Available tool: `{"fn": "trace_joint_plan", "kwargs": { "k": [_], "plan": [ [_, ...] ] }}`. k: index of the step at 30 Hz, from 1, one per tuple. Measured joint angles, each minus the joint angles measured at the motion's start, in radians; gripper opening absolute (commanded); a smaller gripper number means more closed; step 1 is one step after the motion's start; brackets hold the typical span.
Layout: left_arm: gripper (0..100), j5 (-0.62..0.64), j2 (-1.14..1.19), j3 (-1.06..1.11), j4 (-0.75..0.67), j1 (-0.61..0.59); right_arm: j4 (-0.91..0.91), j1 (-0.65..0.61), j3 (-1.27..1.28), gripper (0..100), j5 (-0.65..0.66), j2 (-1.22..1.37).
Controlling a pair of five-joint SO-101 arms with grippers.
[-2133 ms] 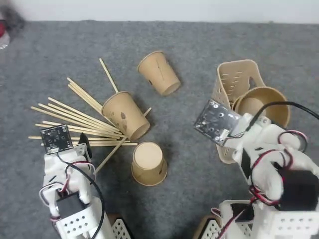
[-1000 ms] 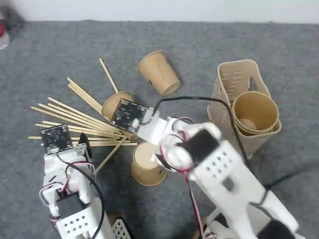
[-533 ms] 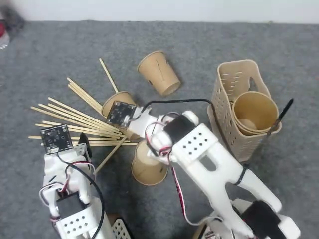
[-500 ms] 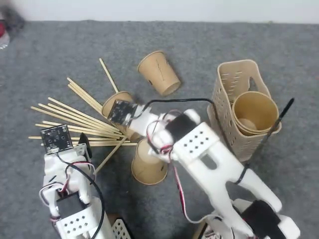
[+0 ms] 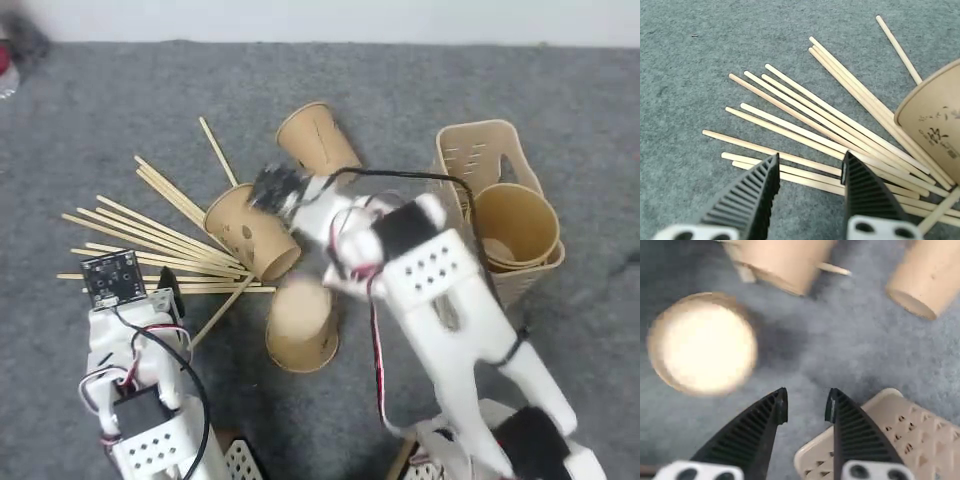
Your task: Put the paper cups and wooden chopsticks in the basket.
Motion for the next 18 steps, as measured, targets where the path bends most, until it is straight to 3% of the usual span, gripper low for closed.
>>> {"fn": "trace_joint_plan", "kwargs": {
  "k": [8,12,18],
  "plan": [
    [20,0.000,0.000,0.000,0.000,0.000,0.212,-0.327,-0.011,12.6,0.002,-0.092],
    [20,0.000,0.000,0.000,0.000,0.000,0.213,-0.344,0.023,0.2,0.002,-0.094],
    [20,0.000,0.000,0.000,0.000,0.000,0.098,-0.334,0.118,0.8,0.078,-0.094]
  ]
}}
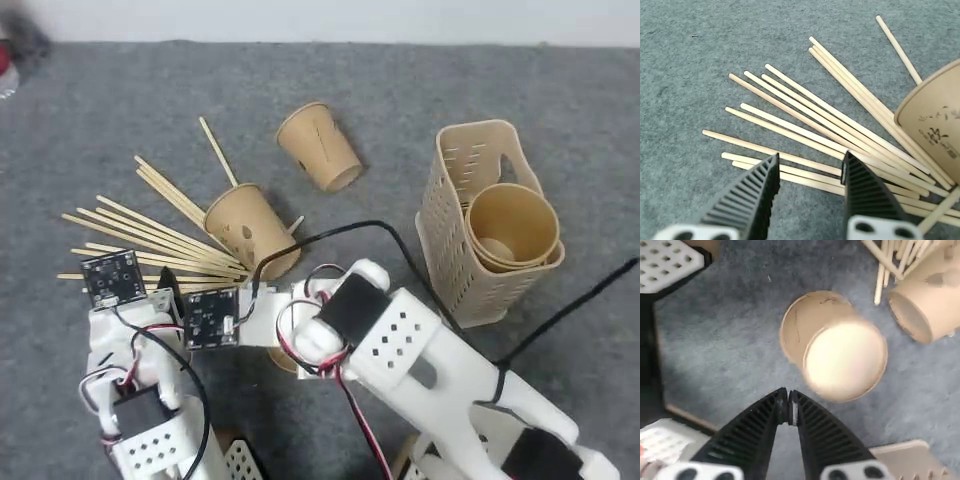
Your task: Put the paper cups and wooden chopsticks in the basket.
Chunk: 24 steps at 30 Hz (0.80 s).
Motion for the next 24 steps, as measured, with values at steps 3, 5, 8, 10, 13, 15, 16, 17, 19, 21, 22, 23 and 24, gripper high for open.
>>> {"fn": "trace_joint_plan", "kwargs": {
  "k": [3,5,8,10,13,15,16,17,19,21,22,23,24],
  "plan": [
    [20,0.000,0.000,0.000,0.000,0.000,-0.060,0.031,0.015,0.8,0.021,0.002],
    [20,0.000,0.000,0.000,0.000,0.000,-0.081,0.038,0.015,0.8,0.029,0.023],
    [20,0.000,0.000,0.000,0.000,0.000,-0.109,0.046,0.015,0.8,0.037,0.089],
    [20,0.000,0.000,0.000,0.000,0.000,-0.129,0.069,0.015,0.8,0.040,0.141],
    [20,0.000,0.000,0.000,0.000,0.000,-0.172,0.126,0.009,0.8,0.049,0.192],
    [20,0.000,0.000,0.000,0.000,0.000,-0.207,0.173,-0.009,0.8,0.086,0.221],
    [20,0.000,0.000,0.000,0.000,0.000,-0.226,0.199,-0.014,0.8,0.103,0.230],
    [20,0.000,0.000,0.000,0.000,0.000,-0.244,0.227,-0.025,0.7,0.118,0.239],
    [20,0.000,0.000,0.000,0.000,0.000,-0.285,0.299,-0.061,0.7,0.135,0.265],
    [20,0.000,0.000,0.000,0.000,0.000,-0.327,0.381,-0.094,0.7,0.141,0.319],
    [20,0.000,0.000,0.000,0.000,0.000,-0.342,0.411,-0.114,0.7,0.140,0.336],
    [20,0.000,0.000,0.000,0.000,0.000,-0.348,0.439,-0.132,0.7,0.141,0.348],
    [20,0.000,0.000,0.000,0.000,0.000,-0.351,0.462,-0.163,0.7,0.141,0.351]
  ]
}}
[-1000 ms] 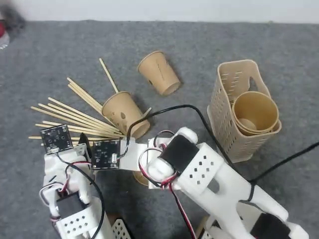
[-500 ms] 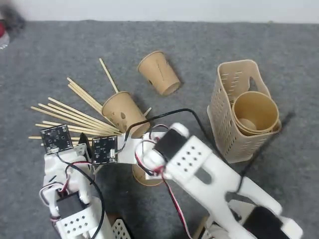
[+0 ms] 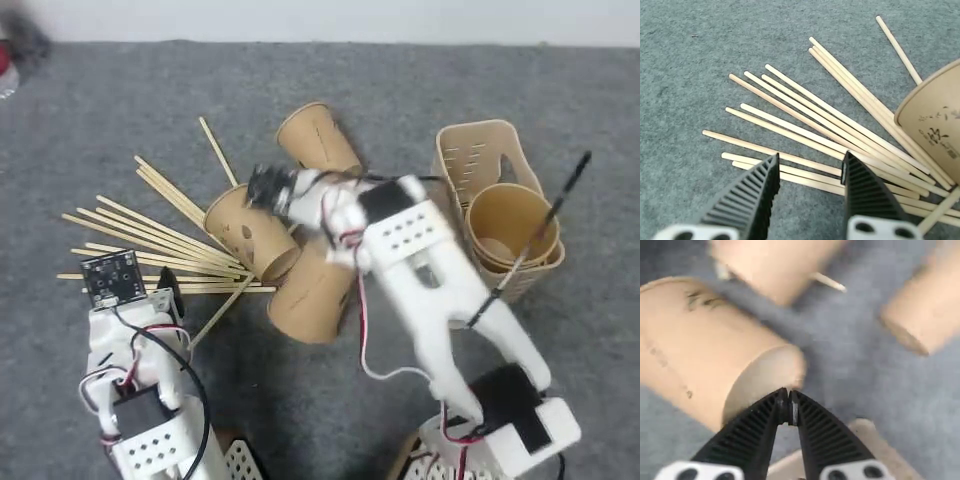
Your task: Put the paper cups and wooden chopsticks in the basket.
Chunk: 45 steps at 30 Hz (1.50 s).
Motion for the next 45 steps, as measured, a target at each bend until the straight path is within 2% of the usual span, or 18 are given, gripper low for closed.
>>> {"fn": "trace_joint_plan", "kwargs": {
  "k": [3,6,9,12,15,19,26,40,45],
  "plan": [
    [20,0.000,0.000,0.000,0.000,0.000,0.028,0.040,-0.107,0.9,-0.002,-0.002],
    [20,0.000,0.000,0.000,0.000,0.000,0.138,0.026,-0.218,1.0,-0.037,-0.031],
    [20,0.000,0.000,0.000,0.000,0.000,0.284,-0.049,-0.290,2.7,-0.104,-0.104],
    [20,0.000,0.000,0.000,0.000,0.000,0.417,-0.178,-0.301,11.6,-0.124,-0.152],
    [20,0.000,0.000,0.000,0.000,0.000,0.471,-0.261,-0.247,17.7,-0.138,-0.164],
    [20,0.000,0.000,0.000,0.000,0.000,0.410,-0.269,-0.068,18.3,-0.186,-0.166],
    [20,0.000,0.000,0.000,0.000,0.000,0.161,-0.273,0.226,18.3,-0.199,-0.166],
    [20,0.000,0.000,0.000,0.000,0.000,0.092,-0.276,0.265,18.0,-0.199,-0.180],
    [20,0.000,0.000,0.000,0.000,0.000,0.040,-0.204,0.267,18.0,-0.199,-0.180]
  ]
}}
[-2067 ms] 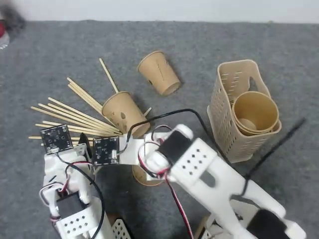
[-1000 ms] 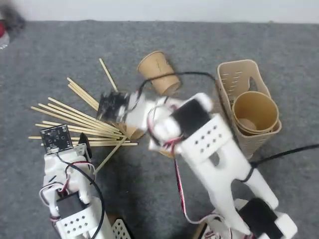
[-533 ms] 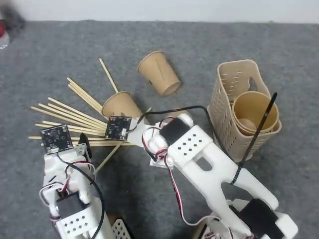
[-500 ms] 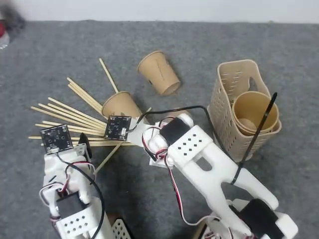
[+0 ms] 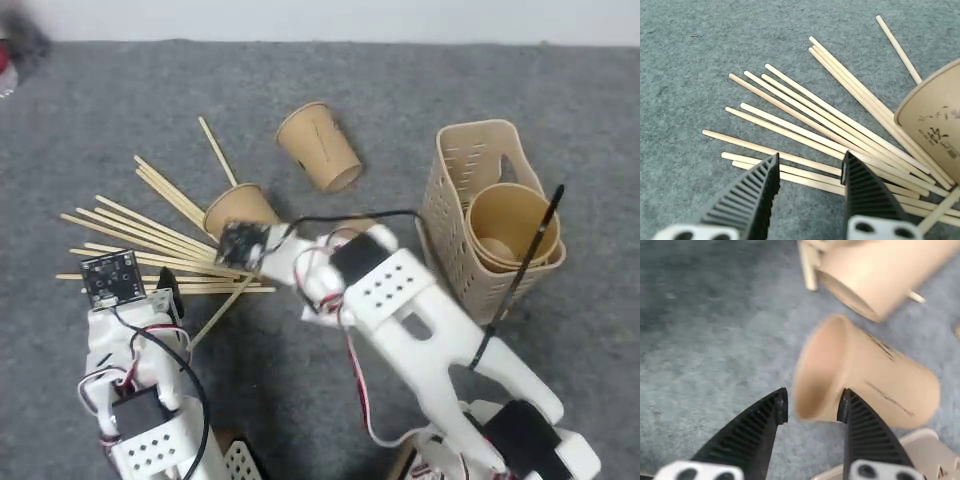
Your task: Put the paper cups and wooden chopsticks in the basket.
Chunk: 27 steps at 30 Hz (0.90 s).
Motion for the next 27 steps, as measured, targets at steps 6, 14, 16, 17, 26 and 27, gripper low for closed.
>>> {"fn": "trace_joint_plan", "kwargs": {
  "k": [6,14,16,17,26,27],
  "plan": [
    [20,0.000,0.000,0.000,0.000,0.000,-0.009,0.035,0.000,18.2,-0.002,-0.032],
    [20,0.000,0.000,0.000,0.000,0.000,-0.097,0.035,0.087,18.2,-0.002,-0.034],
    [20,0.000,0.000,0.000,0.000,0.000,-0.118,0.035,0.098,18.1,-0.002,-0.034],
    [20,0.000,0.000,0.000,0.000,0.000,-0.127,0.035,0.098,18.1,-0.002,-0.035],
    [20,0.000,0.000,0.000,0.000,0.000,-0.244,0.127,0.098,16.2,0.032,-0.040],
    [20,0.000,0.000,0.000,0.000,0.000,-0.256,0.149,0.098,15.5,0.038,-0.040]
  ]
}}
